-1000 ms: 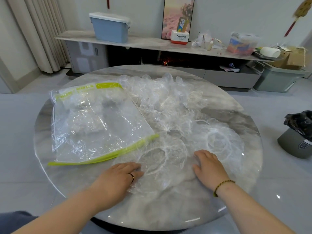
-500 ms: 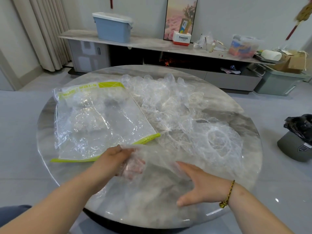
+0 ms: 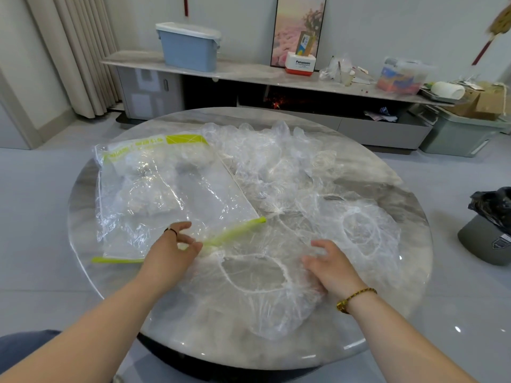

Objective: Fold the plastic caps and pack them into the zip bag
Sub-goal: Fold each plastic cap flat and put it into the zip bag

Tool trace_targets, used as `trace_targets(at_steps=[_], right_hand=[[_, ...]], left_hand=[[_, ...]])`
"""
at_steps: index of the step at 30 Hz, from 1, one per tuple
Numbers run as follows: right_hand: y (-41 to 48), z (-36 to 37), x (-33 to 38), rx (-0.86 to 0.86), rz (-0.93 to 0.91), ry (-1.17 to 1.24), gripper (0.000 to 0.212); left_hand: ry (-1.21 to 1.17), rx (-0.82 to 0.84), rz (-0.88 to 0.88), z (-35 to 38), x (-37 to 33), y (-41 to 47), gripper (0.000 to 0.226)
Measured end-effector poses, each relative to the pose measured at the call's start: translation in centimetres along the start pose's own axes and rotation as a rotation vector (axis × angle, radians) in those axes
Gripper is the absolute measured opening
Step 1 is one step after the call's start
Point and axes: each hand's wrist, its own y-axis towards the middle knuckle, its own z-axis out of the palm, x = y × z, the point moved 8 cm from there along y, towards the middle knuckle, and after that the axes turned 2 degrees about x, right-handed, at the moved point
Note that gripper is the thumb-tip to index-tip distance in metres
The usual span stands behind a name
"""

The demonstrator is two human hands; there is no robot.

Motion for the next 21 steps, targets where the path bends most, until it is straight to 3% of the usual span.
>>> trace_targets(at_steps=[3,6,7,9,11,13,16,19,21], right_hand=[[-0.5,-0.3,1.2,-0.111,-0.247,-0.373,0.060],[-2.3,0.0,4.0,-0.257,-0.650,-0.637,0.038],[-3.0,0.7,4.7,-0.249,-0.797,-0.679,0.027],[-4.1,2.5,5.0,-0.078,-0.947,-0.702,0.022],[-4.0,4.5,4.0,0.133,-0.881,-0.798,0.032],[-3.6,5.2,2.7,0.233,-0.770,-0.843,0.038],[-2.9,4.6,2.3,0.255,-0.619,-0.762,0.038],[-2.9,4.3,2.1,0.260,-0.558,-0.717,0.045],[-3.0,4.2,1.8,0.283,-0.536,-0.708,0.045]], left_hand=[[0.309,-0.064,0.270,0.3,-1.4,-0.7,0.042],[0.416,0.057,0.529,1.6,-3.0,-2.7,0.020],[0.424,0.161,0.552,2.5,-3.0,-3.2,0.030],[0.486,0.348,0.603,4.2,-2.7,-4.4,0.063],[0.622,0.453,0.675,5.7,-2.3,-5.6,0.071],[0.721,0.520,0.748,6.6,-2.6,-6.6,0.065],[0.879,0.567,0.775,7.8,-1.7,-6.9,0.068],[0.922,0.507,0.819,8.1,-1.7,-6.7,0.040],[0.910,0.455,0.847,8.0,-1.6,-6.3,0.036]])
